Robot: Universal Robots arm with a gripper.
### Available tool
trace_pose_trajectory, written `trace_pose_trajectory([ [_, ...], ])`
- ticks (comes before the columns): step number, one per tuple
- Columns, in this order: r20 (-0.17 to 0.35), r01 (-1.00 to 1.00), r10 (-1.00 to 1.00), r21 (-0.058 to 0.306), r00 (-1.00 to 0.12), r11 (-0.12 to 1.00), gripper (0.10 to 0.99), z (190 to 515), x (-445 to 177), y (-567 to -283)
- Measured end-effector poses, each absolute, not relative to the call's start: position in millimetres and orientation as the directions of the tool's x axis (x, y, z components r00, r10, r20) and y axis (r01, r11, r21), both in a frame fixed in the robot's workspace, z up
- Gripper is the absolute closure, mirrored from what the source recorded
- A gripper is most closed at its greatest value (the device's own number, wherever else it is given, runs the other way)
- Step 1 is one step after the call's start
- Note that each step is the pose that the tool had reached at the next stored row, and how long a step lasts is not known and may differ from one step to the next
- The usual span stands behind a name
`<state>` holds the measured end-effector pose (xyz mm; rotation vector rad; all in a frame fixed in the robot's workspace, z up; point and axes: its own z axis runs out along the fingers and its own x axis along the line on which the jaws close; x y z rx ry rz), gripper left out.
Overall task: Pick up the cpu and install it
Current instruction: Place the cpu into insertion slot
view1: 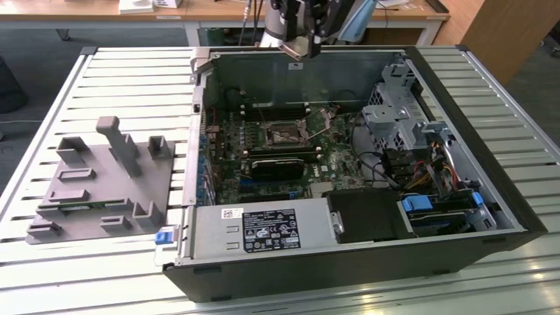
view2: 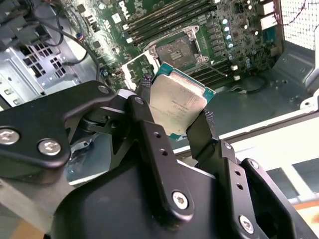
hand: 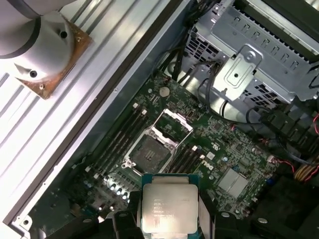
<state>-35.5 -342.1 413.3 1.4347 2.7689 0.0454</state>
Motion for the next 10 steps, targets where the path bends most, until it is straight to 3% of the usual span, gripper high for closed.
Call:
trace_pose_trajectory([
  [10,-0.007,0.877,0.877,0.036,-0.48,0.48,0.545,412.6,-35.5,-342.1],
])
